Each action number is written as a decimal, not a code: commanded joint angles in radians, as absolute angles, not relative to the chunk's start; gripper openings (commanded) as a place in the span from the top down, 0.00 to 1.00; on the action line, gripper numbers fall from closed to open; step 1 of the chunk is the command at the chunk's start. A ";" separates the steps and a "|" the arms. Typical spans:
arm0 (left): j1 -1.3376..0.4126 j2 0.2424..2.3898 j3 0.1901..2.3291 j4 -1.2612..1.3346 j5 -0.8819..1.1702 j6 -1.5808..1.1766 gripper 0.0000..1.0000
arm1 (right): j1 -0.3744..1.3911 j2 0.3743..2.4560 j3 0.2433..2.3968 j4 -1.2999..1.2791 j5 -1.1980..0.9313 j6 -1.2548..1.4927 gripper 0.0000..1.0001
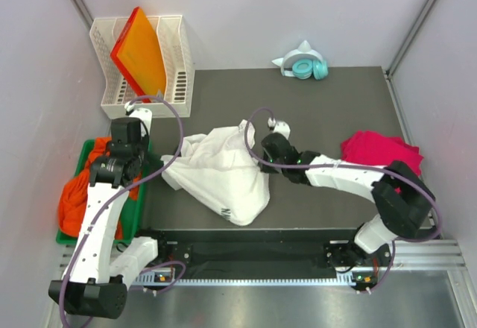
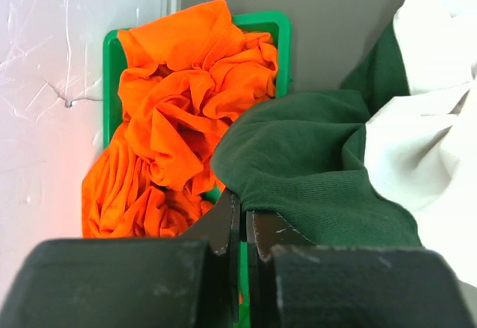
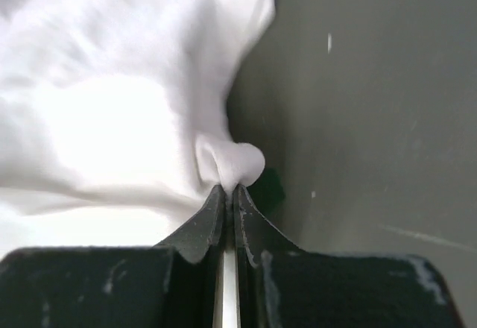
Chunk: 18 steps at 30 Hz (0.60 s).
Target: Fold and stack the t-shirts
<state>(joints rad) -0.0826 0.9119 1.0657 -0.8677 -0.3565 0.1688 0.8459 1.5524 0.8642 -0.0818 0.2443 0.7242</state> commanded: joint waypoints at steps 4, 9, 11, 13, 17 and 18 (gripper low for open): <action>-0.077 0.922 1.206 -0.816 -0.301 0.129 1.00 | 0.821 1.336 1.261 -0.365 0.518 0.444 0.98; -0.077 0.951 1.282 -0.802 -0.265 0.106 1.00 | 0.804 1.286 1.396 -0.468 0.607 0.336 0.98; -0.075 0.962 1.299 -0.790 -0.264 0.104 1.00 | 0.802 1.273 1.422 -0.488 0.653 0.313 0.99; -0.077 0.977 1.334 -0.769 -0.271 0.110 1.00 | 0.799 1.250 1.442 -0.512 0.686 0.276 1.00; -0.077 1.028 1.442 -0.739 -0.287 0.129 1.00 | 0.779 1.209 1.547 -0.529 0.756 0.216 1.00; -0.077 1.040 1.503 -0.736 -0.288 0.129 1.00 | 0.779 1.200 1.571 -0.535 0.767 0.189 1.00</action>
<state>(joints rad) -0.0826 1.0096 1.3506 -0.8383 -0.2760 0.1261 0.8028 1.2591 1.4437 -0.5030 0.6460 0.3016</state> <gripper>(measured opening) 0.026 0.019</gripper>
